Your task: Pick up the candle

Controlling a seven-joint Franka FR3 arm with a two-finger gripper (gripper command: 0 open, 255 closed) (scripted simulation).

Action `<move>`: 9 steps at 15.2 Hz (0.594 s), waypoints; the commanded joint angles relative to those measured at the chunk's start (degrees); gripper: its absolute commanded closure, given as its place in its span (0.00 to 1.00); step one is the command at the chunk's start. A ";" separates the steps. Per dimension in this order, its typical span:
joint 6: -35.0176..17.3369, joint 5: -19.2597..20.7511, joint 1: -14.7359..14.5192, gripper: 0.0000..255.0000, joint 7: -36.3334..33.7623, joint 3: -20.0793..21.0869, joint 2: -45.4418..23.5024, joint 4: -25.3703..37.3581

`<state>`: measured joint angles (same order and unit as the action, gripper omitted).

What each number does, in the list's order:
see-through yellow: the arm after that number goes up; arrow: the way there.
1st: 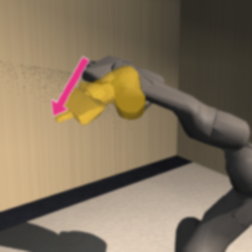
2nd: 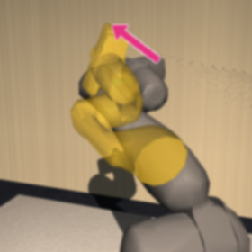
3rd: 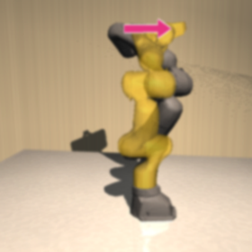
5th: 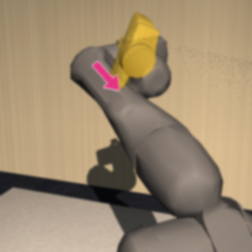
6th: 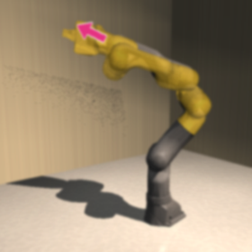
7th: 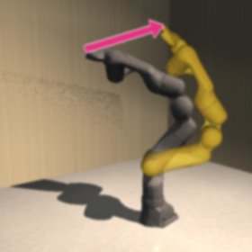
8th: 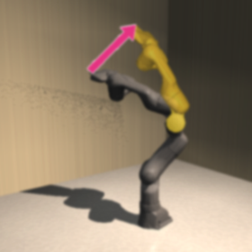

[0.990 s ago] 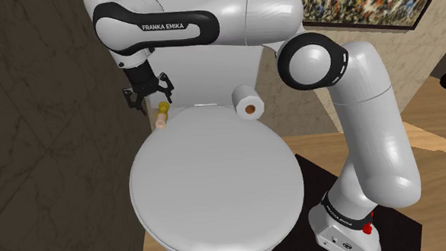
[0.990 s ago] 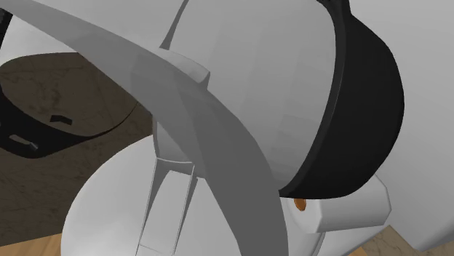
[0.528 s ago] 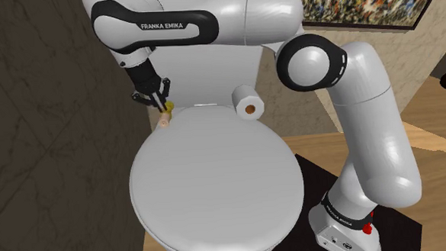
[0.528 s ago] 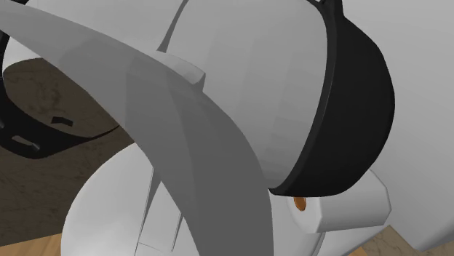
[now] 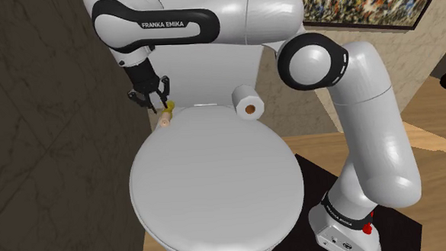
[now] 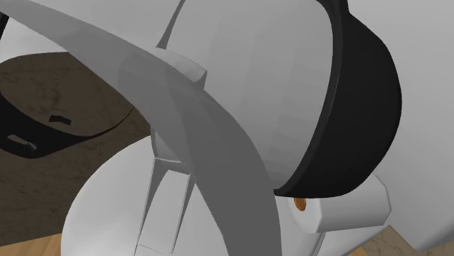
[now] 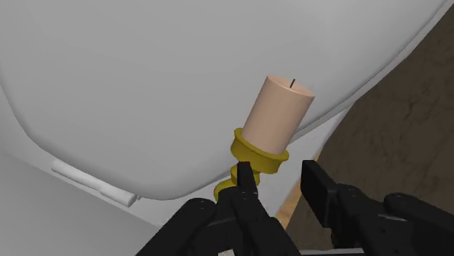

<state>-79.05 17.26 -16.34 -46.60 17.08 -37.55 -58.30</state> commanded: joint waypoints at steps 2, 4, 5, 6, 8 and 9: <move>-23.80 -11.60 9.66 0.00 -10.77 3.25 19.09 -30.14; -25.13 -12.11 9.22 0.00 -10.83 2.51 19.50 -31.43; -25.86 -12.08 9.19 0.00 -10.85 2.44 19.40 -32.07; -26.58 -12.04 9.20 0.00 -10.88 2.41 19.29 -32.69; -28.01 -11.93 9.21 0.00 -10.94 2.35 19.03 -33.88; -28.72 -11.86 9.22 0.00 -10.98 2.32 18.88 -34.45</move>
<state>-107.00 5.37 -7.14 -57.49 19.43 -18.54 -92.18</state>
